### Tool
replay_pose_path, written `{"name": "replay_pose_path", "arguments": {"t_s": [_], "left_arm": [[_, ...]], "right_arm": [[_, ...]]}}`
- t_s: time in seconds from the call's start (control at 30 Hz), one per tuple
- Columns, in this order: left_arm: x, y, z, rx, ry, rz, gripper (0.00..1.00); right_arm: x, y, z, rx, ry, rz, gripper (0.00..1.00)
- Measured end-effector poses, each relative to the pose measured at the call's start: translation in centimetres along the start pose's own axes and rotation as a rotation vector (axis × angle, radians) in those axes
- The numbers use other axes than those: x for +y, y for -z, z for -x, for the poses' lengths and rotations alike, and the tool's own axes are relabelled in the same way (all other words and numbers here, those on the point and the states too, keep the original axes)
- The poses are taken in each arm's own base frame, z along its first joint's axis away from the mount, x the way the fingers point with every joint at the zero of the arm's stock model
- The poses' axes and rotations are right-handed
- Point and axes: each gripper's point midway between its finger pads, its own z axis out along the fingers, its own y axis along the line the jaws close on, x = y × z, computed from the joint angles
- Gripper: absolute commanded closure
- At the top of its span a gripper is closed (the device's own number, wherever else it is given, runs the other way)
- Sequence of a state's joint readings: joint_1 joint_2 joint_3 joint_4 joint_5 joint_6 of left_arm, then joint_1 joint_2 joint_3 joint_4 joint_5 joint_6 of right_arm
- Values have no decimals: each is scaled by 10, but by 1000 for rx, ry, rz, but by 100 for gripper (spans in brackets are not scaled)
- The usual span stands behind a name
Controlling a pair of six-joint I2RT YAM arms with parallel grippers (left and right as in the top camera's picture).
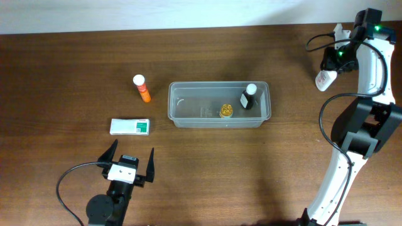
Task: Pack container
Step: 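Move the right gripper to the white spray bottle and grasp it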
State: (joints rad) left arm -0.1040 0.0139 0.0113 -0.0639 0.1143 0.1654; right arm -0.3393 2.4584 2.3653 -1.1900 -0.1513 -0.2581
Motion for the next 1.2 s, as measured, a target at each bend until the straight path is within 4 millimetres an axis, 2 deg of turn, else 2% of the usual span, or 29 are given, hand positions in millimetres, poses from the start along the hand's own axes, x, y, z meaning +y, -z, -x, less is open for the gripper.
{"name": "replay_pose_path", "arguments": {"t_s": [0.37, 0.5, 0.9, 1.07, 1.2], "left_arm": [[0, 0, 0, 0, 0, 0, 1], [0, 0, 0, 0, 0, 0, 1], [0, 0, 0, 0, 0, 0, 1], [0, 0, 0, 0, 0, 0, 1], [0, 0, 0, 0, 0, 0, 1]], "right_arm": [[-1, 0, -11, 48, -8, -11, 70], [-2, 0, -13, 53, -20, -19, 76], [-1, 2, -18, 74, -60, -16, 77], [7, 18, -30, 132, -101, 10, 76], [18, 57, -26, 119, -136, 36, 76]]}}
